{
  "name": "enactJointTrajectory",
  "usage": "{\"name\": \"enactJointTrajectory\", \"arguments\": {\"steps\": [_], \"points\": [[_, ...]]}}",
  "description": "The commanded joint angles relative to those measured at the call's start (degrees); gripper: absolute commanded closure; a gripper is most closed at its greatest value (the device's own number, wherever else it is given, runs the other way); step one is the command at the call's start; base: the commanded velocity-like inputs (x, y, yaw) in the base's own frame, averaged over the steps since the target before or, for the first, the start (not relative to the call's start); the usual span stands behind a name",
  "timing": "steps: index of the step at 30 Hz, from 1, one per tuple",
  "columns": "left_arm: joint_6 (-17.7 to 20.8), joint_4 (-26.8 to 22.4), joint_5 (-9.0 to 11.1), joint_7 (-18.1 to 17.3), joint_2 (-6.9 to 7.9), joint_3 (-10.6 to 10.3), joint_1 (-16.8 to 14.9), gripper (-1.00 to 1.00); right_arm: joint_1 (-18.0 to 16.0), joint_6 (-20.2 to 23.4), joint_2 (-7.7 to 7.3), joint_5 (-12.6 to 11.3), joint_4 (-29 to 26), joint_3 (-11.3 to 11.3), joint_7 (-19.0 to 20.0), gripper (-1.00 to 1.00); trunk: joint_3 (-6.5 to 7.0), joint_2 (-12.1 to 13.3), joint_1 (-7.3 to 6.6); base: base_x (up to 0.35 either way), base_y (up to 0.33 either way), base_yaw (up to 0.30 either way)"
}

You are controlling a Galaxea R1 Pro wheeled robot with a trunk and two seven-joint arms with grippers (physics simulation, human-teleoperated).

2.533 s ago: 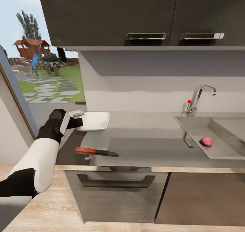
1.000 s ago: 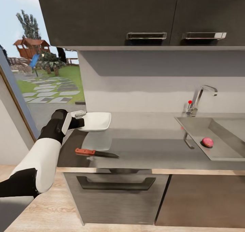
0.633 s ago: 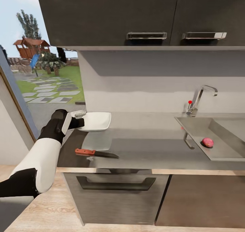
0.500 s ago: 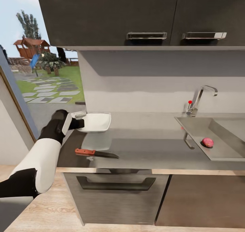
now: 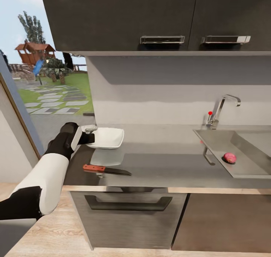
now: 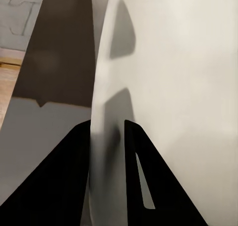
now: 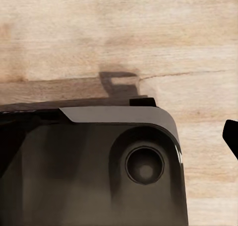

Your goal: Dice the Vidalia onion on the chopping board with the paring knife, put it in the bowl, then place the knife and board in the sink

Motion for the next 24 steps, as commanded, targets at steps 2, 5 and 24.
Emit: {"name": "enactJointTrajectory", "arguments": {"steps": [2, 5, 24], "points": [[0.19, 0.27, 0.26, 0.15, 0.0, -0.47, 0.0, 1.0, 0.01, -0.19, 0.01, -0.55, 0.0, 0.14, 0.17, -1.0, -0.07, -0.02, 0.0, 0.0, 0.0, 0.0], [0.19, 0.27, 0.22, 0.15, 0.09, -0.47, 0.0, 1.0, -0.01, -0.23, 0.01, -0.53, -0.01, 0.17, 0.17, -1.0, -0.07, -0.02, 0.0, 0.0, 0.0, 0.0], [0.19, 3.02, 0.09, 0.15, 0.58, -0.37, 0.0, -1.0, 0.01, -0.23, 0.01, -0.48, -0.01, 0.15, 0.17, -1.0, -0.07, -0.02, 0.0, 0.0, 0.0, 0.0]]}}
